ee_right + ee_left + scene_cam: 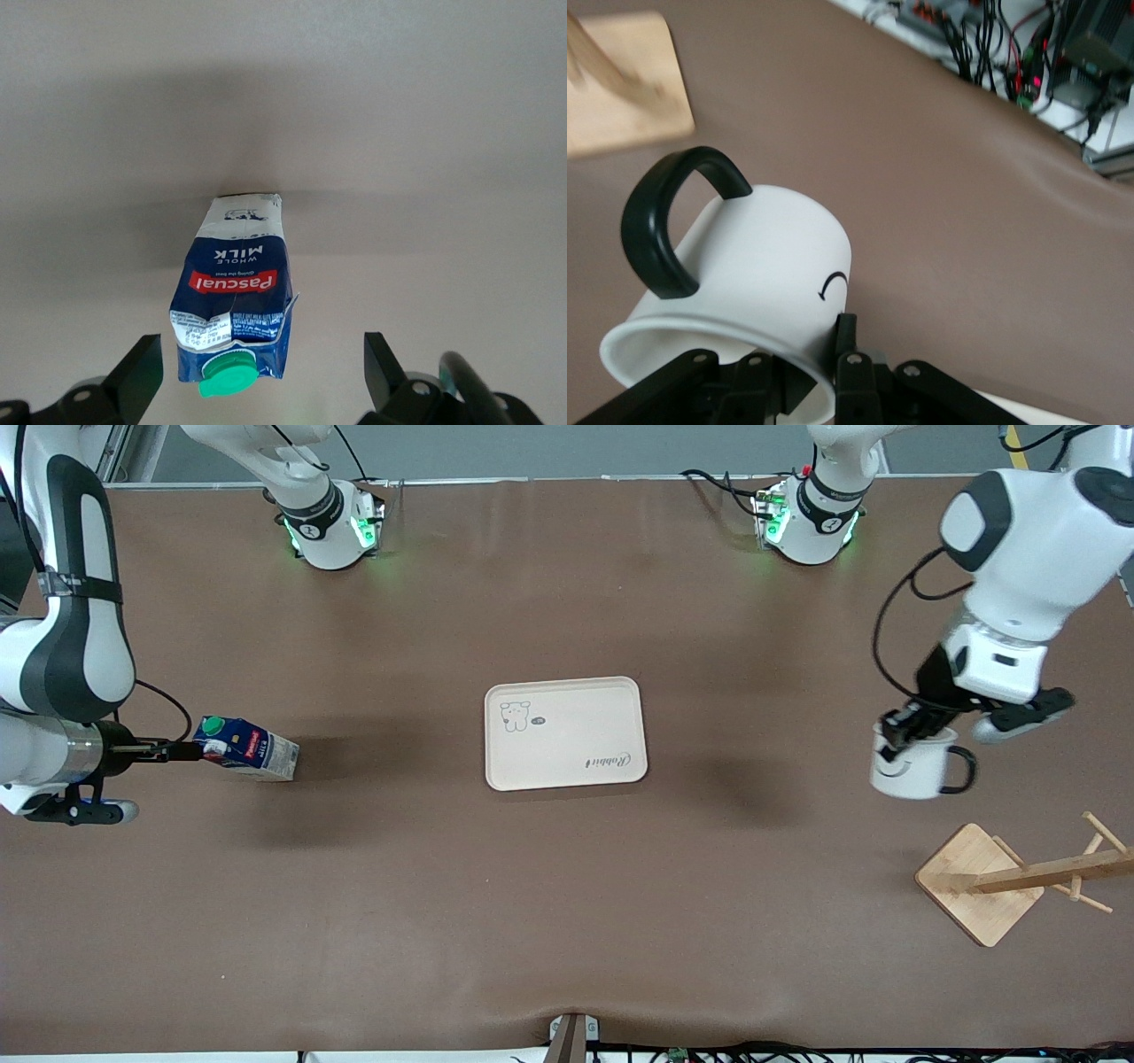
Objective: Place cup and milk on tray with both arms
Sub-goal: 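Carry the mug onto the tray with the left gripper, then carry the milk carton onto the tray with the right gripper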
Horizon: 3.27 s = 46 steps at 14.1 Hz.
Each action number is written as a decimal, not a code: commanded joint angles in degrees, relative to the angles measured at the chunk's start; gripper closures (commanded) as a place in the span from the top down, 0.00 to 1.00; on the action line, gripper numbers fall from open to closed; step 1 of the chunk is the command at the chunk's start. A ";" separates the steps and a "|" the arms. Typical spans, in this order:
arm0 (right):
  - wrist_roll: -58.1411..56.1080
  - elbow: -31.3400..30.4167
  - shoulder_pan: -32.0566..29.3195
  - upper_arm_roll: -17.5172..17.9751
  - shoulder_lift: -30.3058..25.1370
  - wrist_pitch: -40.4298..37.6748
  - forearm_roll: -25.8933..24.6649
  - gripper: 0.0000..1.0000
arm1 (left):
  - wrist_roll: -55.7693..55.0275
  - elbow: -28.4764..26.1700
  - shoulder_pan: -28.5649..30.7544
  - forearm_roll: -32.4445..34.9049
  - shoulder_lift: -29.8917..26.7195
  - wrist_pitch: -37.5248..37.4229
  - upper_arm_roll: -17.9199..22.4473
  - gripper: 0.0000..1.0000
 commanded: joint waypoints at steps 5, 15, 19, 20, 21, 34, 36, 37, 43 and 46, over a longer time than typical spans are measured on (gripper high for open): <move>1.04 -9.82 0.16 0.21 -3.26 7.62 1.78 1.00 | -10.75 3.07 -3.34 -0.50 11.64 -1.93 -13.14 0.00; 0.77 -13.72 -0.10 0.13 -3.70 12.92 4.86 1.00 | -24.82 29.34 -25.49 16.46 39.67 -24.60 -12.52 0.00; 1.04 -9.93 -0.01 0.13 -3.26 6.86 4.86 1.00 | -24.73 30.50 -31.46 16.37 42.94 -24.60 -7.97 0.00; 1.04 -11.76 0.07 0.13 -3.26 7.46 4.95 1.00 | -24.73 30.50 -32.96 16.37 43.20 -24.60 -6.56 0.00; 0.95 -12.56 -0.01 0.13 -3.35 8.42 4.87 1.00 | -24.73 30.50 -34.02 16.37 43.73 -24.60 -5.42 0.00; 1.12 -6.52 1.12 0.21 -3.87 2.81 6.36 0.00 | -24.56 34.19 -38.16 16.28 49.88 -24.25 -1.98 0.00; 1.04 -5.01 3.84 0.21 -3.79 2.11 6.36 0.00 | -24.56 34.19 -38.34 16.28 50.06 -23.99 -1.89 0.00; 1.04 -5.01 4.90 0.21 -3.79 1.15 6.36 0.00 | -24.73 34.28 -38.42 16.28 50.06 -23.90 -1.72 0.00; 16.93 -2.90 15.44 0.21 -3.87 -1.06 6.79 0.00 | -23.77 36.47 -37.81 16.37 49.97 -22.94 -1.63 1.00; 17.91 -1.94 21.85 0.30 -3.79 -0.80 7.94 0.00 | -24.38 38.32 -37.02 16.37 49.19 -22.93 -1.63 1.00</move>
